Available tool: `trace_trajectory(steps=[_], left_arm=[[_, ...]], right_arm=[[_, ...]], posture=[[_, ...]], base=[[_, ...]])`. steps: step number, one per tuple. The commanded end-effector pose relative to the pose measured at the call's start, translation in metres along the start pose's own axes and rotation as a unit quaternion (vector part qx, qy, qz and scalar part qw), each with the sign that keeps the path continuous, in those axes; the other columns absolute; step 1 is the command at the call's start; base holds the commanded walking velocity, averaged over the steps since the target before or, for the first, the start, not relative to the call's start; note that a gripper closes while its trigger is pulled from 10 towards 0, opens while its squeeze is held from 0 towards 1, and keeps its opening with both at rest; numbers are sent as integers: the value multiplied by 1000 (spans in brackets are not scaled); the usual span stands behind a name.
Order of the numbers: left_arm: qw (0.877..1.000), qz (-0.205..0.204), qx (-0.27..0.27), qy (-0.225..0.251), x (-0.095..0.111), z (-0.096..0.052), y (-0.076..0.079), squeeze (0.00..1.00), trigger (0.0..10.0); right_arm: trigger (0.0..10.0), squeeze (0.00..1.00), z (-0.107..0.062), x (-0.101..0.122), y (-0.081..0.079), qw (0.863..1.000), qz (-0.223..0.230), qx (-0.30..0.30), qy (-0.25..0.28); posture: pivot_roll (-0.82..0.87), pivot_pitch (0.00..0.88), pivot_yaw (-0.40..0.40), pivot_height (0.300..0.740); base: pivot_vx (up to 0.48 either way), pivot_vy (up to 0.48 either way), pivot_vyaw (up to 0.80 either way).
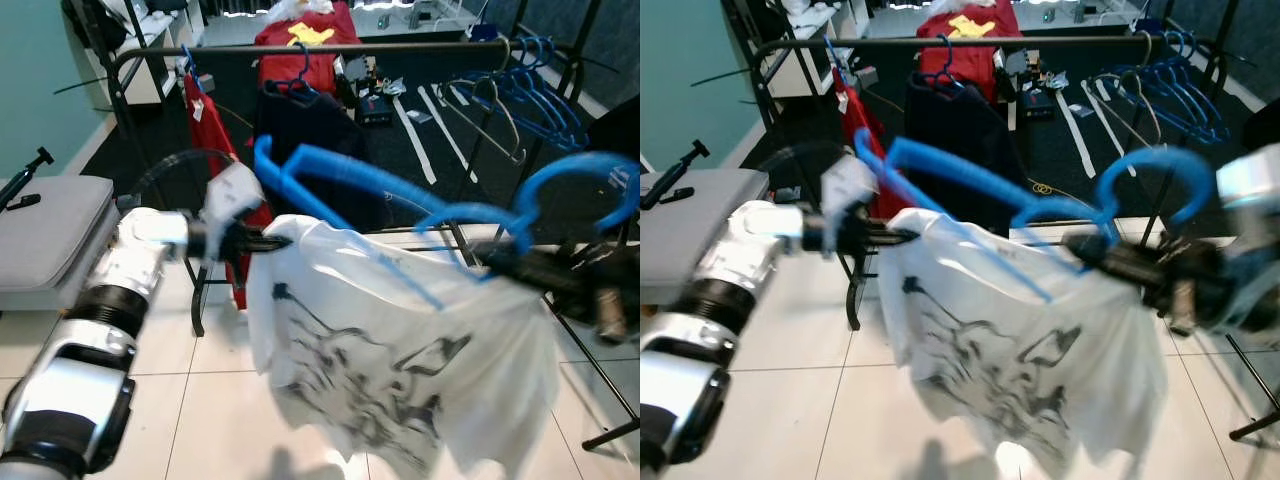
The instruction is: Hang hanger
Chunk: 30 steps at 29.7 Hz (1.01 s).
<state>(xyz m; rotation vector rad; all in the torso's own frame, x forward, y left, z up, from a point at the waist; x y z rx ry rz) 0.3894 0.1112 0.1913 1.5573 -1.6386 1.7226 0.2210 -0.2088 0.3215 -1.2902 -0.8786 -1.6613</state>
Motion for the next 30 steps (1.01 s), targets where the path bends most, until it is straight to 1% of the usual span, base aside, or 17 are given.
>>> trace_trajectory(steps=[1, 7, 9, 11, 13, 14, 16, 19, 21, 22, 23, 24, 25, 26, 28, 29, 30], left_arm=[[999, -31, 2, -19, -14, 10, 16, 0, 3490], [992, -65, -69, 87, 15, 39, 62, 0, 3725], [971, -98, -130, 172, 45, 51, 97, 0, 4353], [962, -112, -151, 200, 56, 54, 110, 0, 4353], [931, -147, -193, 272, 87, 64, 140, 0, 6824], [931, -147, -193, 272, 87, 64, 140, 0, 6824], [909, -196, -185, 319, 109, 77, 149, 0, 8902], [909, -210, -169, 318, 111, 83, 146, 0, 8980], [940, -212, -81, 254, 86, 92, 122, 0, 10000], [940, -212, -81, 254, 86, 92, 122, 0, 10000], [960, -208, -2, 189, 59, 91, 100, 0, 10000], [970, -198, 106, 90, 18, 77, 71, 0, 10000], [958, -187, 215, -14, -22, 51, 44, 0, 10000], [958, -187, 215, -14, -22, 51, 44, 0, 10000], [917, -167, 341, -127, -65, 2, 17, 0, 10000], [883, -167, 404, -170, -84, -32, 10, 0, 10000], [883, -167, 404, -170, -84, -32, 10, 0, 10000]], right_arm=[[0, 0, -3, 14, 0, 998, -14, -5, 57], [0, 0, 1, 19, 28, 987, -39, -101, 122], [0, 0, 5, 20, 46, 970, -32, -162, 176], [0, 0, 5, 20, 51, 965, -27, -175, 195], [0, 0, -2, 31, 65, 917, 42, -198, 345], [0, 0, -2, 31, 65, 917, 42, -198, 345], [0, 0, 0, 17, 79, 876, 124, -208, 418], [0, 0, 5, 4, 84, 875, 142, -223, 406], [0, 0, 10, -35, 97, 891, 130, -308, 307], [0, 0, 10, -35, 97, 891, 130, -308, 307], [2235, 0, 2, -65, 109, 887, 102, -396, 213], [10000, 0, -14, -97, 116, 871, 96, -463, 130], [10000, 0, -28, -128, 116, 854, 78, -513, 40], [10000, 0, -28, -128, 116, 854, 78, -513, 40], [10000, 0, -45, -162, 109, 829, 68, -552, -51], [10000, 0, -50, -181, 102, 819, 67, -563, -91], [10000, 0, -50, -181, 102, 819, 67, -563, -91]], posture=[[-95, 114, 88, 740], [-88, 115, 90, 740], [-79, 116, 88, 740], [-79, 116, 88, 740], [-72, 114, 85, 740], [-72, 114, 85, 740], [-73, 112, 85, 740], [-75, 114, 85, 740], [-70, 115, 86, 740], [-70, 115, 86, 740], [-73, 120, 91, 740], [-67, 125, 91, 740], [-61, 132, 89, 740], [-61, 132, 89, 740], [-59, 142, 92, 740], [-64, 151, 92, 740], [-64, 151, 92, 740]], base=[[0, 0, 0], [0, 0, 0], [0, 0, 0], [0, 0, 0], [0, 0, 0], [0, 0, 0], [0, 0, 0], [0, 0, 0], [0, 0, 0], [0, 0, 0], [0, 0, 0], [0, 0, 0], [0, 0, 0], [0, 0, 0], [0, 0, 0], [0, 0, 800], [0, 0, 800]])
Point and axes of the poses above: a point about 5 cm out from each wrist's last joint towards the gripper, its own z axis pointing out of the wrist towards the gripper, its own x axis along the axis of the wrist's last joint, y = z × x, the point moved 3 cm from there along z, pointing out of the wrist towards the gripper, and after that the axes turned 10 degrees about z, right-handed, at the moved point
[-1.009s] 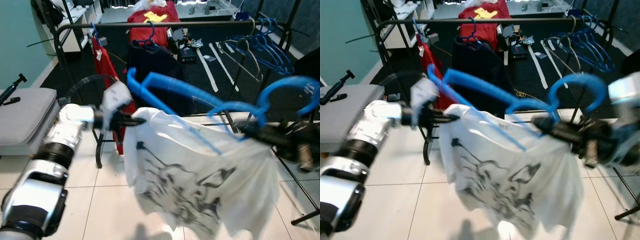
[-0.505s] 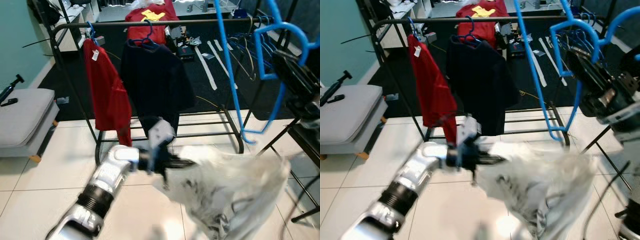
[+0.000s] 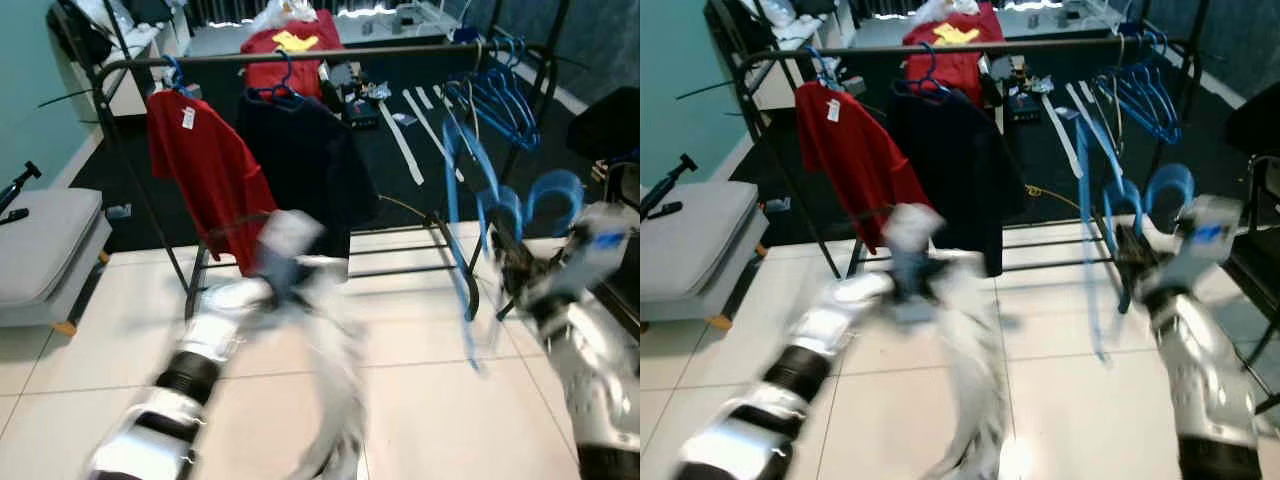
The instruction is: Hang hanger
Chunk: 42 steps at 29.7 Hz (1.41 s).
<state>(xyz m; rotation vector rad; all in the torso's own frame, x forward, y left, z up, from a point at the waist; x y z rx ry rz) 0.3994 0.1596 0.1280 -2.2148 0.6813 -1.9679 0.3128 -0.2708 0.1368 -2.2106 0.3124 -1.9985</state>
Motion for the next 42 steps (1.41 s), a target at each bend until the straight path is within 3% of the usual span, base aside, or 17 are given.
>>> trace_trajectory(steps=[1, 2, 3, 5, 6, 7, 11, 19, 21, 22, 23, 25, 26, 30, 39, 41, 42], left_arm=[[995, -5, 92, -34, -20, -14, -31, 0, 10000], [995, -5, 92, -34, -20, -14, -31, 0, 10000], [987, -35, 150, -53, -37, -28, -48, 0, 10000], [979, -56, 183, -65, -47, -37, -56, 0, 10000], [970, -99, 204, -87, -65, -46, -56, 0, 10000], [970, -99, 204, -87, -65, -46, -56, 0, 10000], [939, -232, 238, -91, -88, -71, -50, 0, 10000], [952, -233, 187, -59, -77, -81, -24, 0, 10000], [968, -241, 70, -11, -60, -108, 32, 0, 10000], [968, -241, 70, -11, -60, -108, 32, 0, 10000], [972, -230, 40, 12, -50, -120, 49, 0, 10000], [975, -220, 26, 26, -44, -127, 59, 0, 10000], [974, -223, 23, 37, -41, -123, 59, 0, 10000], [971, -229, 28, 59, -30, -114, 52, 0, 10000], [971, -224, 32, 73, -15, -119, 44, 0, 10000], [972, -217, 34, 79, -9, -122, 42, 0, 10000], [976, -193, 39, 93, -1, -121, 38, 0, 10000]], right_arm=[[10000, 0, 1, -17, -10, 999, -25, 1, -24], [10000, 0, 1, -17, -10, 999, -25, 1, -24], [10000, 0, -4, -36, -13, 998, -39, -2, -48], [10000, 0, -6, -47, -15, 997, -48, -1, -61], [10000, 0, -7, -48, -17, 997, -57, 2, -56], [10000, 0, -7, -48, -17, 997, -57, 2, -56], [10000, 0, -6, -49, -23, 988, -136, 30, -63], [10000, 0, -9, -55, -27, 982, -168, 48, -69], [10000, 0, -36, -63, -49, 985, -123, 95, -71], [10000, 0, -36, -63, -49, 985, -123, 95, -71], [10000, 0, -50, -65, -60, 984, -117, 116, -67], [10000, 0, -59, -66, -67, 983, -115, 128, -64], [10000, 0, -60, -63, -69, 984, -116, 128, -52], [10000, 0, -47, -50, -52, 996, -26, 80, -6], [10000, 0, -50, -45, -51, 996, -10, 90, -3], [10000, 0, -52, -45, -52, 996, -6, 90, -5], [10000, 0, -53, -45, -53, 996, -3, 90, -7]], posture=[[-64, 151, 92, 740], [-64, 151, 92, 740], [-61, 165, 82, 740], [-61, 165, 82, 740], [-63, 175, 80, 740], [-63, 175, 80, 740], [-47, 193, 47, 740], [-18, 196, 15, 740], [3, 205, -23, 740], [3, 205, -23, 740], [-1, 210, -27, 740], [0, 211, -27, 740], [-5, 210, -27, 740], [2, 207, -26, 740], [13, 215, -33, 740], [13, 216, -29, 740], [21, 218, -25, 740]], base=[[0, 0, 800], [0, 0, 800], [0, 0, 781], [0, 0, 781], [0, 0, 781], [0, 0, 781], [0, 0, 775], [0, 0, 775], [0, 0, 775], [0, 0, 775], [0, 0, 775], [0, 0, 775], [0, 0, 775], [0, 0, 775], [0, 0, 765], [0, 0, 763], [0, 0, 763]])
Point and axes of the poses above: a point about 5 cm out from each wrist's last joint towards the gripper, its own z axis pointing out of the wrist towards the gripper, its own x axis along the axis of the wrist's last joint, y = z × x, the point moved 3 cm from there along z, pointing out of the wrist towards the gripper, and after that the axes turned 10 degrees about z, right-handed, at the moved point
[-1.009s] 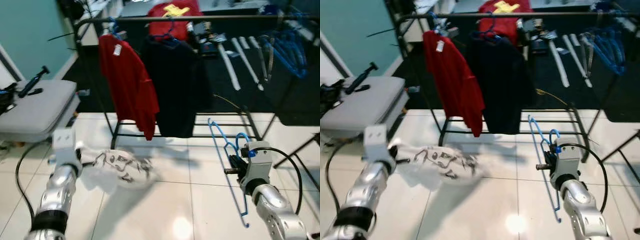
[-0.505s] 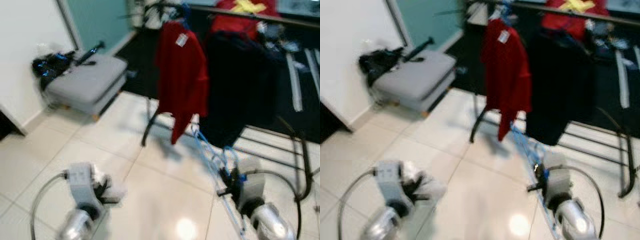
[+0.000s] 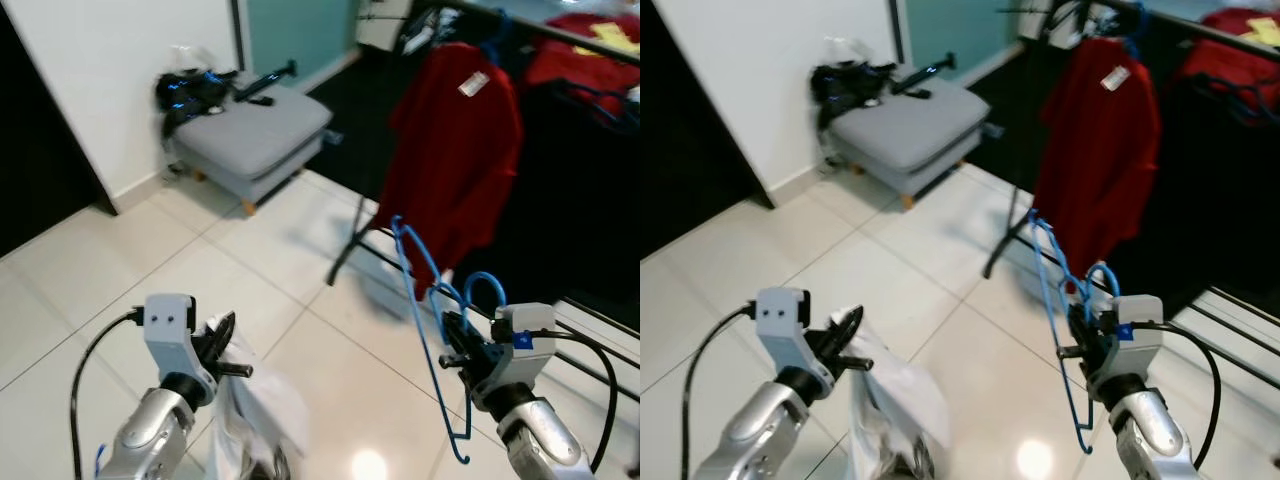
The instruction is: Hang hanger
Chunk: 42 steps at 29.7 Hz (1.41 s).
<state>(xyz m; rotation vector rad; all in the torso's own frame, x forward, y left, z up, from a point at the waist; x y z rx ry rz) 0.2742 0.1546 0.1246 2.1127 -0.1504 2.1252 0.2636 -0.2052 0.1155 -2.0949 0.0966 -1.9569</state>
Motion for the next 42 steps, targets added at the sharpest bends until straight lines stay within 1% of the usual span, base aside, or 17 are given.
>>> trace_trajectory(steps=[1, 2, 3, 4, 5, 7, 12, 13, 17, 18, 19, 22, 25, 28, 31, 40, 42], left_arm=[[999, 24, -7, 26, 15, 2, 2, 0, 10000], [999, 24, -7, 26, 15, 2, 2, 0, 10000], [999, 34, -7, 35, 20, 7, 0, 0, 10000], [999, 20, 4, 38, 22, 12, -11, 0, 10000], [999, 20, 4, 38, 22, 12, -11, 0, 10000], [999, -2, 13, 29, 16, 8, -19, 0, 10000], [1000, -23, 14, 10, 6, 1, -23, 0, 10000], [999, -32, 10, 4, 3, 1, -23, 0, 10000], [999, -37, 8, -6, -1, 3, -22, 0, 10000], [999, -32, 2, -10, -4, 9, -19, 0, 10000], [999, -32, -7, -13, -5, 12, -16, 0, 10000], [999, -40, -26, -21, -9, 18, -10, 0, 10000], [997, -46, -45, -31, -13, 24, -4, 0, 10000], [997, -41, -59, -38, -15, 28, 2, 0, 10000], [994, -53, -83, -50, -18, 35, 8, 0, 10000], [995, -34, -87, -47, -19, 40, 6, 0, 10000], [995, -31, -80, -45, -19, 40, 3, 0, 10000]], right_arm=[[10000, 0, -4, -4, 0, 1000, 11, -5, -11], [10000, 0, -4, -4, 0, 1000, 11, -5, -11], [10000, 0, -3, -4, -2, 1000, 14, -3, -10], [10000, 0, 0, -5, -6, 1000, 20, 7, -8], [10000, 0, 0, -5, -6, 1000, 20, 7, -8], [10000, 0, 1, -7, -8, 1000, 28, 12, -9], [10000, 0, 5, -10, -10, 999, 36, 22, -16], [10000, 0, 7, -13, -12, 999, 34, 28, -22], [10000, 0, 10, -20, -13, 998, 37, 32, -33], [10000, 0, 16, -23, -14, 997, 52, 37, -37], [10000, 0, 20, -22, -16, 997, 54, 42, -36], [10000, 0, 25, -21, -20, 997, 47, 52, -37], [10000, 0, 25, -26, -21, 997, 43, 55, -45], [10000, 0, 23, -29, -21, 996, 43, 54, -48], [10000, 0, 23, -28, -16, 997, 54, 42, -43], [10000, 0, 25, -30, -14, 997, 52, 40, -41], [10000, 0, 25, -30, -15, 997, 48, 44, -44]], posture=[[33, 220, -23, 740], [33, 220, -23, 740], [34, 220, -22, 740], [40, 216, -14, 740], [40, 216, -14, 740], [51, 218, -16, 740], [68, 212, -23, 740], [62, 206, -30, 740], [63, 198, -33, 740], [64, 196, -33, 740], [69, 187, -35, 740], [70, 181, -35, 740], [57, 179, -29, 740], [50, 180, -23, 740], [40, 186, 3, 740], [36, 186, 9, 740], [40, 189, 2, 740]], base=[[0, 0, 763], [0, 0, 763], [0, 0, 763], [0, 0, 763], [0, 0, 763], [0, 0, 763], [0, 0, 763], [0, 0, 763], [0, 0, 763], [0, 0, 763], [0, 0, 763], [0, 0, 763], [0, 0, 763], [0, 0, 763], [0, 0, 763], [0, 0, 763], [0, 0, 763]])
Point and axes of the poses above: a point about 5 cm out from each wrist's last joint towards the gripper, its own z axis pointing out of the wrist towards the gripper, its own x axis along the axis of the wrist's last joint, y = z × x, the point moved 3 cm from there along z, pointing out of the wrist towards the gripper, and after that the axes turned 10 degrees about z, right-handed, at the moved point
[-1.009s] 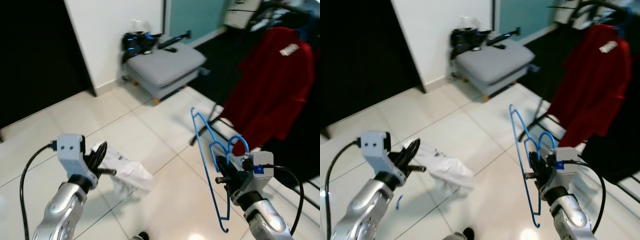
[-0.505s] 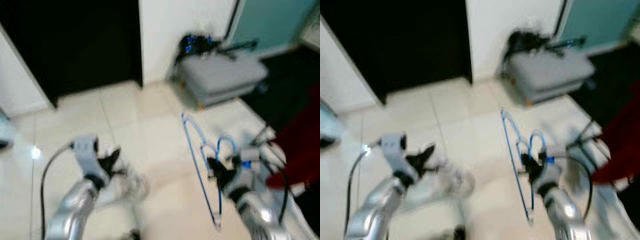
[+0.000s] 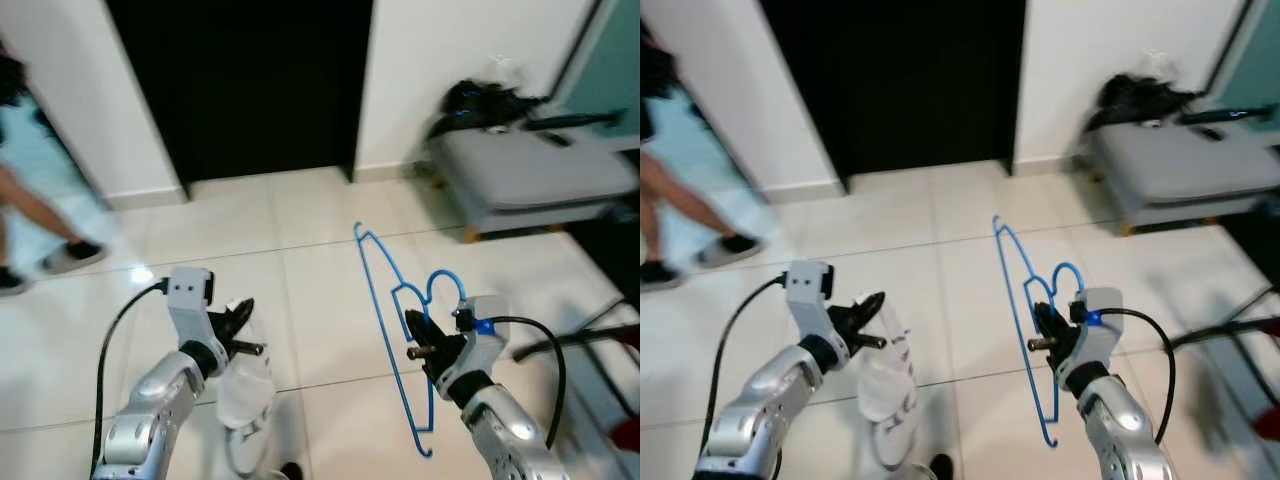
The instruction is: Hang hanger
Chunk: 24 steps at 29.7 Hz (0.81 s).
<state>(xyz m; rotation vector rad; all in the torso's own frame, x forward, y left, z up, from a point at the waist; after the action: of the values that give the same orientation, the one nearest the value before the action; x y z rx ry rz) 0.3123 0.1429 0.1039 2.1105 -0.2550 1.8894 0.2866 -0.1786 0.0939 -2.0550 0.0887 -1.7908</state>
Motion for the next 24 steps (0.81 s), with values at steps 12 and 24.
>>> trace_trajectory(steps=[12, 24], left_arm=[[999, 26, 8, 20, 6, 3, -1, 0, 10000], [999, 28, 6, 27, 8, 5, 2, 0, 10000]], right_arm=[[10000, 0, 0, -7, -3, 999, -39, 22, -24], [10000, 0, 0, -4, -2, 999, -38, 28, -19]], posture=[[32, 192, -12, 740], [28, 192, -15, 740]], base=[[359, 0, 763], [398, 0, 763]])
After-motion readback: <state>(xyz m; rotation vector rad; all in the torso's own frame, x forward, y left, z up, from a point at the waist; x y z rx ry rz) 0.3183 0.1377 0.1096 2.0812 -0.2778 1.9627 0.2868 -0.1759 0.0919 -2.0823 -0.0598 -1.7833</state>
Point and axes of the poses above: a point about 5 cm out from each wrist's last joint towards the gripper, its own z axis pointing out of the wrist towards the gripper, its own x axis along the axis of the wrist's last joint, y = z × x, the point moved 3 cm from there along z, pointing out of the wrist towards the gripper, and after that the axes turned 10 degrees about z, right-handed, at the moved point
